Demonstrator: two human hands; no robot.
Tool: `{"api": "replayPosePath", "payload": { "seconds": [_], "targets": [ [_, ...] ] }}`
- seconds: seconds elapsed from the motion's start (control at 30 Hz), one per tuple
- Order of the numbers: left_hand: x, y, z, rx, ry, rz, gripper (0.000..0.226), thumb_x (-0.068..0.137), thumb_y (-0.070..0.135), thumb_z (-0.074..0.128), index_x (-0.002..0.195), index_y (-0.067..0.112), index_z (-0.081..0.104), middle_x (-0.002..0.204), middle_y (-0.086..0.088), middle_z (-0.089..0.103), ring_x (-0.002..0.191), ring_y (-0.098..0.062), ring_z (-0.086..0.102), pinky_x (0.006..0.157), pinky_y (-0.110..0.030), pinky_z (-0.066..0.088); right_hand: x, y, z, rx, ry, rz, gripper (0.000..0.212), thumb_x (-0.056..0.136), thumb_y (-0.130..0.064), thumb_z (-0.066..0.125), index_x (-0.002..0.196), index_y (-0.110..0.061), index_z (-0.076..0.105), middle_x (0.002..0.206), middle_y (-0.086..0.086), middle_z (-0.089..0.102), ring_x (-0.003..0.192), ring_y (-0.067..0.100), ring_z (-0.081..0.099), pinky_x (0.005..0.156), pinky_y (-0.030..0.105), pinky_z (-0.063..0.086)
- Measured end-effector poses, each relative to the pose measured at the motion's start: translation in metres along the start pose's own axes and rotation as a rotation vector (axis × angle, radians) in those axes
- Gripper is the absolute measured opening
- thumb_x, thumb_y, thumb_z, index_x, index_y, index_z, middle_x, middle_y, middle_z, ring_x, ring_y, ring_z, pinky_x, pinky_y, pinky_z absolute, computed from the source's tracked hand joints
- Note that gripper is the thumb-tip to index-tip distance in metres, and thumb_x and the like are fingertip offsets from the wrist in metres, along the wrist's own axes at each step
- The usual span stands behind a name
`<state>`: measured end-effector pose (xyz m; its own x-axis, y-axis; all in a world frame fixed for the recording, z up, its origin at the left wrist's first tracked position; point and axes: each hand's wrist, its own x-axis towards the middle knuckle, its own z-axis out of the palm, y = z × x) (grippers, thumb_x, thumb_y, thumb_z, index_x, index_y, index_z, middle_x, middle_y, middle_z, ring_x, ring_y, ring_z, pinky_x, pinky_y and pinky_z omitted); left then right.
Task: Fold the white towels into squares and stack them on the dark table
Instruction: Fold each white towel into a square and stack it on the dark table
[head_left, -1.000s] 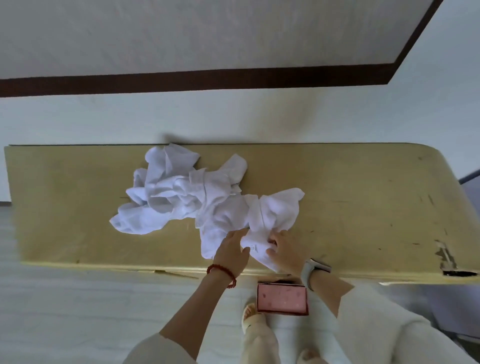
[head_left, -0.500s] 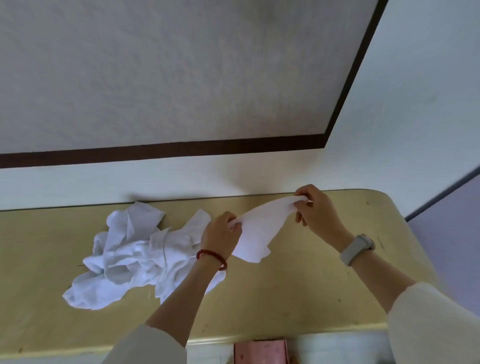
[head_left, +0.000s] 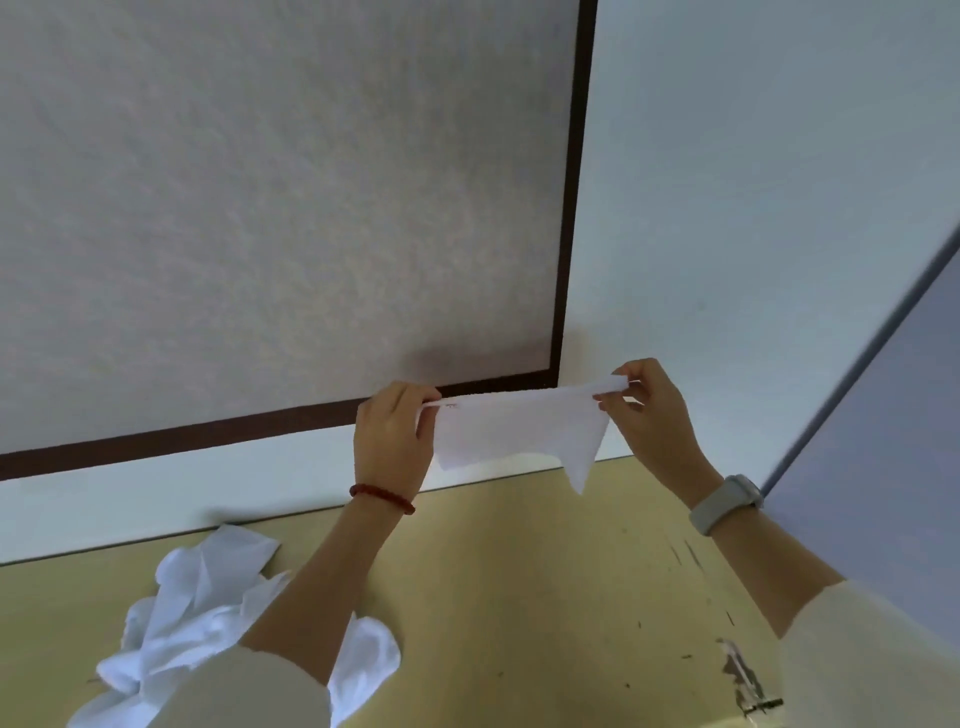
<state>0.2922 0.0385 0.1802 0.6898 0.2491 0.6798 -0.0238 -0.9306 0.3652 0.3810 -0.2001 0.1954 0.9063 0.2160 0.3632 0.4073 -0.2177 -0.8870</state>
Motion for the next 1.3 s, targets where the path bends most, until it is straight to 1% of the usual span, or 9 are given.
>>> {"api": "replayPosePath", "payload": {
  "seconds": [0.13,0.33,0.47,0.6,0.67,0.87,1.0,1.13,1.3],
  "targets": [
    [-0.077,-0.007,0.016,0.007,-0.157,0.094,0.02,0.078,0.015,0.048,0.078,0.012,0.068,0.075,0.001,0.066,0.077,-0.012,0.054,0.081,-0.023,0.036,-0.062,0.045,-0.01,-0.132,-0.174,-0.078,0.019,0.081,0.005,0.059,0.088,-0.012,0.057,0.09,-0.008,0.054,0.085,-0.004,0.056,0.071,0.007,0.047],
    [-0.207,-0.028,0.054,-0.003,-0.744,-0.031,0.026,0.08,0.029,0.046,0.073,0.018,0.069,0.068,0.005,0.062,0.061,-0.017,0.061,0.07,-0.022,0.048,-0.169,0.149,-0.006,-0.405,-0.494,0.305,0.004,0.086,-0.009,0.061,0.085,-0.013,0.062,0.088,-0.003,0.055,0.081,0.018,0.057,0.07,0.008,0.039],
    [-0.25,-0.019,0.068,0.056,-1.239,-0.183,0.027,0.092,0.016,0.045,0.114,0.017,0.062,0.113,-0.002,0.06,0.105,-0.021,0.056,0.09,-0.029,0.043,-0.21,0.181,-0.002,-0.659,-0.791,0.515,0.016,0.092,-0.02,0.05,0.093,-0.01,0.063,0.096,0.002,0.057,0.096,0.025,0.055,0.077,0.025,0.037],
    [-0.269,-0.024,0.071,0.047,-1.404,-0.28,0.028,0.092,0.018,0.043,0.115,0.017,0.059,0.114,0.001,0.059,0.107,-0.018,0.054,0.083,-0.022,0.039,-0.218,0.191,-0.005,-0.712,-0.875,0.466,0.042,0.088,-0.015,0.05,0.052,-0.022,0.03,0.058,-0.011,0.034,0.061,0.007,0.035,0.066,0.022,0.036],
    [-0.269,-0.033,0.074,-0.039,-1.367,-0.41,0.021,0.091,0.018,0.048,0.106,0.014,0.062,0.097,0.002,0.06,0.094,-0.016,0.056,0.071,-0.016,0.039,-0.215,0.194,-0.007,-0.631,-0.836,0.545,0.045,0.087,-0.01,0.05,0.051,-0.018,0.024,0.052,-0.005,0.027,0.05,0.008,0.024,0.051,0.019,0.025],
    [-0.228,-0.045,0.092,-0.343,-0.843,-0.876,0.005,0.087,0.015,0.061,0.09,0.011,0.058,0.079,0.008,0.057,0.071,-0.005,0.051,0.054,-0.002,0.038,-0.182,0.203,0.0,-0.371,-0.518,0.632,0.029,0.094,-0.018,0.049,0.069,-0.003,0.045,0.061,0.008,0.038,0.055,0.017,0.032,0.047,0.02,0.021],
    [-0.215,-0.055,0.117,-0.336,-0.626,-0.965,0.012,0.089,0.014,0.057,0.097,0.007,0.061,0.083,0.0,0.058,0.078,-0.014,0.052,0.064,-0.014,0.04,-0.159,0.209,0.024,-0.301,-0.269,0.613,0.034,0.095,-0.018,0.046,0.064,-0.006,0.044,0.057,-0.002,0.039,0.052,0.011,0.032,0.045,0.015,0.027],
    [-0.209,-0.068,0.142,-0.229,-0.489,-0.997,0.017,0.089,0.016,0.056,0.101,0.008,0.063,0.078,0.005,0.056,0.074,-0.009,0.05,0.063,-0.015,0.039,-0.141,0.227,0.05,-0.298,-0.16,0.625,0.019,0.094,-0.017,0.048,0.087,-0.004,0.059,0.077,0.0,0.056,0.067,0.009,0.048,0.058,0.015,0.033],
    [-0.204,-0.08,0.159,-0.174,-0.497,-0.983,0.011,0.088,0.019,0.056,0.095,0.014,0.063,0.078,0.007,0.059,0.072,-0.007,0.052,0.06,-0.011,0.036,-0.133,0.246,0.065,-0.362,-0.104,0.639,0.016,0.092,-0.014,0.048,0.097,-0.004,0.06,0.083,0.002,0.057,0.076,0.017,0.049,0.066,0.022,0.034]
  ]
}}
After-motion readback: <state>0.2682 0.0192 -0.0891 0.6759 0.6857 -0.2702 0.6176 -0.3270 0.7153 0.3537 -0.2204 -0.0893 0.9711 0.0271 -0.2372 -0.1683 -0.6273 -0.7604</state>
